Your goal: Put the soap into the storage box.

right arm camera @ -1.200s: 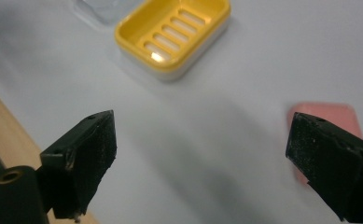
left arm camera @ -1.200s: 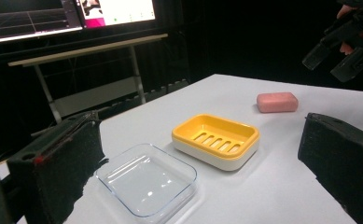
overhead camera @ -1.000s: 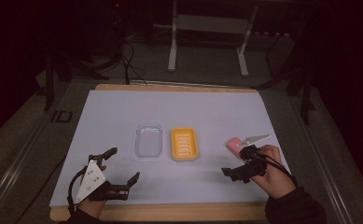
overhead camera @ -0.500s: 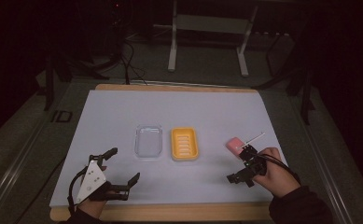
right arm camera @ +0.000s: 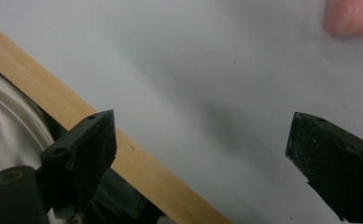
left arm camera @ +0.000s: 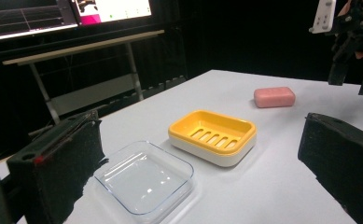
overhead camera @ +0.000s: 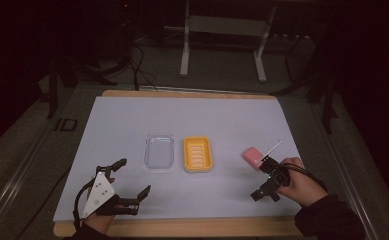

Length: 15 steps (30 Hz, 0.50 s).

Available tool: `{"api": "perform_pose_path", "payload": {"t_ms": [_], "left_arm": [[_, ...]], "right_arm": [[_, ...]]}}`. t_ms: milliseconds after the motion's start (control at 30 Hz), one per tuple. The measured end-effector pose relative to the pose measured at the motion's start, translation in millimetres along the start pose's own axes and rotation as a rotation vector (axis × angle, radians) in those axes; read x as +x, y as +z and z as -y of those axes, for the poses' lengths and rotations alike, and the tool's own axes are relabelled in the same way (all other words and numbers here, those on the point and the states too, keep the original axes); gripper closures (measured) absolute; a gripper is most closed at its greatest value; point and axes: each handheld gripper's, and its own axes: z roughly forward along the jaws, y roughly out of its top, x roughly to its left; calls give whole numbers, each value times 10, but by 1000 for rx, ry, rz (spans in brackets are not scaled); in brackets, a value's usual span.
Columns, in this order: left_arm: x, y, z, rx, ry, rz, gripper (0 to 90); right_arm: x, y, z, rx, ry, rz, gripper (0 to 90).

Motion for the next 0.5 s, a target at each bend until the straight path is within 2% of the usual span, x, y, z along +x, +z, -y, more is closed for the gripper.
{"api": "perform_pose_path", "payload": {"t_ms": [100, 167, 267, 300, 333, 400, 500], "left_arm": [[-2, 1, 0, 1, 2, 1, 6], [-3, 1, 0, 2, 2, 1, 6], [-6, 5, 0, 2, 2, 5, 6], [-6, 6, 1, 2, 3, 5, 6], [-8, 6, 1, 2, 3, 6, 6], [-9, 6, 1, 2, 2, 7, 6], [-9, 6, 1, 4, 4, 9, 6]], "right_arm": [[-112, 25, 16, 24, -4, -2, 88], [-138, 29, 22, 33, -3, 4, 88], [-244, 54, 48, 64, -30, 34, 90], [-276, 60, 53, 73, -25, 36, 140], [-307, 56, 55, 72, -8, 49, 152], [-380, 56, 61, 70, 0, 66, 146], [-485, 41, 62, 67, 6, 62, 133]]}}
